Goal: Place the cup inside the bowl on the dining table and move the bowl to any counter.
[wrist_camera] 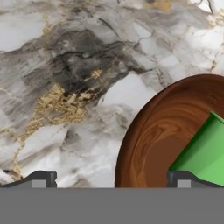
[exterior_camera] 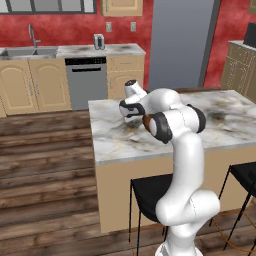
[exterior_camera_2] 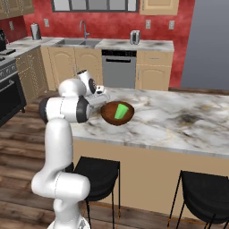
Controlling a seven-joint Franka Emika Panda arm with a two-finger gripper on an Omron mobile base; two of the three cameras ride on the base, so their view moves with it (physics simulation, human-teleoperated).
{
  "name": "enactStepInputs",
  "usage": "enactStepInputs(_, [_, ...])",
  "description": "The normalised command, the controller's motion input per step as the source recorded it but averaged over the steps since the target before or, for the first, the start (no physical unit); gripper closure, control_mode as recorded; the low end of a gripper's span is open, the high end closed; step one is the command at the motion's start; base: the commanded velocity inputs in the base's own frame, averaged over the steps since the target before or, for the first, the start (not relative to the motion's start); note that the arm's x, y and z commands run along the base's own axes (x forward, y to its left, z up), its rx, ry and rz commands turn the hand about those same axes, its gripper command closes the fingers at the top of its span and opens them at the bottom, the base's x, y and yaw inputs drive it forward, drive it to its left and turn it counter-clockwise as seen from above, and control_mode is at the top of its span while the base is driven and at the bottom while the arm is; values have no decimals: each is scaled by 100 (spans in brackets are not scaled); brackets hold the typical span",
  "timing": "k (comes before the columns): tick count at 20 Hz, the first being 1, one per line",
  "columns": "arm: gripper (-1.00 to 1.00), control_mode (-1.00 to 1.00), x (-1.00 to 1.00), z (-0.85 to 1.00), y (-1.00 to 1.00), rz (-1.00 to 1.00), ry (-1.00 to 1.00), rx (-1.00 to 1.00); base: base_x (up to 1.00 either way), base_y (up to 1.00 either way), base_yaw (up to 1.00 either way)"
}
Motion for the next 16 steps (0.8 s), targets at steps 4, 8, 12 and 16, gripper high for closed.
enactStepInputs(4, [-100, -100, 12, 0, -4, 0, 0, 0, 0, 0, 0])
enactStepInputs(8, [-100, -100, 5, -1, -6, 0, 0, 0, 0, 0, 0])
enactStepInputs(12, [-100, -100, 0, -4, -4, 0, 0, 0, 0, 0, 0])
enactStepInputs(16, [-100, -100, 0, -10, 0, 0, 0, 0, 0, 0, 0])
